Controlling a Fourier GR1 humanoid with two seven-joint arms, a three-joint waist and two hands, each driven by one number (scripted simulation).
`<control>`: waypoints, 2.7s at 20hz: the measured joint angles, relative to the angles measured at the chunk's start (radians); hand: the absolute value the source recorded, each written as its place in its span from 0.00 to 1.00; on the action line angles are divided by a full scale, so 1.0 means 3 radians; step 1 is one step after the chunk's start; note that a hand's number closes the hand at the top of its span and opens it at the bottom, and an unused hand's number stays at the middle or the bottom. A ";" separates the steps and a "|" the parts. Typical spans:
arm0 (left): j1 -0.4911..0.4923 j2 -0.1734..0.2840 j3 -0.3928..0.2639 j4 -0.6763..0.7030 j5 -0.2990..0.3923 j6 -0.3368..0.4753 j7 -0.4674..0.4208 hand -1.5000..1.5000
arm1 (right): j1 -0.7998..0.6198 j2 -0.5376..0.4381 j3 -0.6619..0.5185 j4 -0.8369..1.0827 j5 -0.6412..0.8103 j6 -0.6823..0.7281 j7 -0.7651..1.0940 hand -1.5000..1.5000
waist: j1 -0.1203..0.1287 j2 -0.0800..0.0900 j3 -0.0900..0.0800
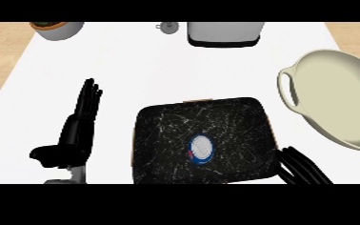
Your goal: Pick the can from the tray and place it in the pot
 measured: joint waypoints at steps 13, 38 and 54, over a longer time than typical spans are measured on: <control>-0.0077 -0.0087 -0.0009 0.0032 -0.0074 0.0013 0.0038 0.50 | -0.0884 0.1117 0.0867 0.0422 0.1292 0.0926 0.1739 0.00 | 0.0027 0.0002 0.0014; 0.0018 -0.0197 0.0137 -0.0016 -0.0183 -0.0155 -0.0005 0.50 | -0.1299 0.1977 0.0604 0.1659 0.1686 0.0925 0.1326 1.00 | 0.0015 -0.0007 0.0015; -0.0123 -0.0232 0.0236 0.0103 -0.0217 -0.0218 0.0021 0.50 | -0.1446 0.2198 0.0307 0.1924 0.2105 0.0378 0.1010 1.00 | 0.0016 -0.0007 0.0012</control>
